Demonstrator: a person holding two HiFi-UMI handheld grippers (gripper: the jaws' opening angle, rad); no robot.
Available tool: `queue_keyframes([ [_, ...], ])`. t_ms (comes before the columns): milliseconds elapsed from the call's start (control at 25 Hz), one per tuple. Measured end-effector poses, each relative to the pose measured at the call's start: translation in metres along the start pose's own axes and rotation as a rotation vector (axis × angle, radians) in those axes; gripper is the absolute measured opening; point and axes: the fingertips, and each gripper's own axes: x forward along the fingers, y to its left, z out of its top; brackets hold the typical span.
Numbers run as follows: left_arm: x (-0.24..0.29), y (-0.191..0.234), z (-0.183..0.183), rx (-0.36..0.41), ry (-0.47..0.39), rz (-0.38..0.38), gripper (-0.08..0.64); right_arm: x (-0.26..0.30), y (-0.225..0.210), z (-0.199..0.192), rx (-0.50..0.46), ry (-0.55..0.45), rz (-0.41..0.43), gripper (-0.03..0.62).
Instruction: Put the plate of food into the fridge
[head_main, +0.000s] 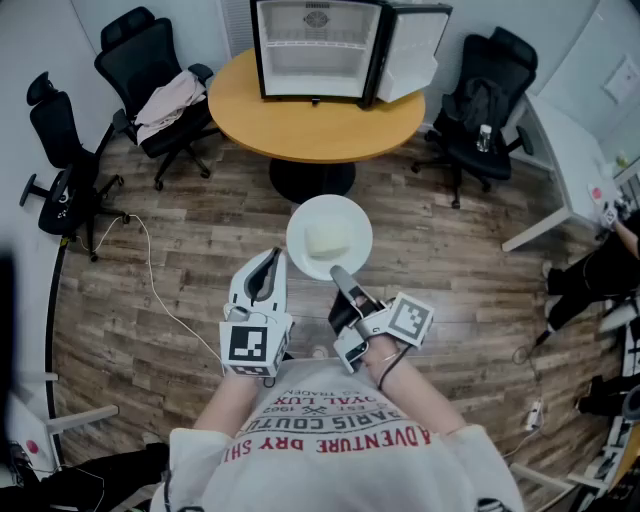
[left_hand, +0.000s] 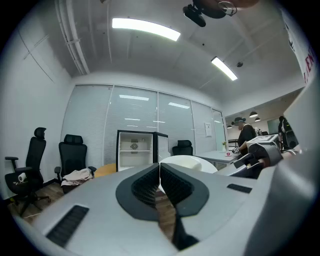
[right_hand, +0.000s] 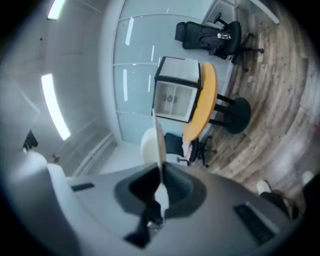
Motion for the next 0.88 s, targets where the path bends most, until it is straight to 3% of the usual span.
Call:
queue_keyframes([
  [400,0.007,-0.004,-0.006,-0.004,0.013,-0.004,0.029,0.001,-0.002,0.005,0.047,0.003,0.010,0.038],
  [880,0.021,0.009,-0.012,-0.022,0.040,0.050,0.029,0.015,-0.014,0.024,0.154,0.004,-0.002,0.037],
])
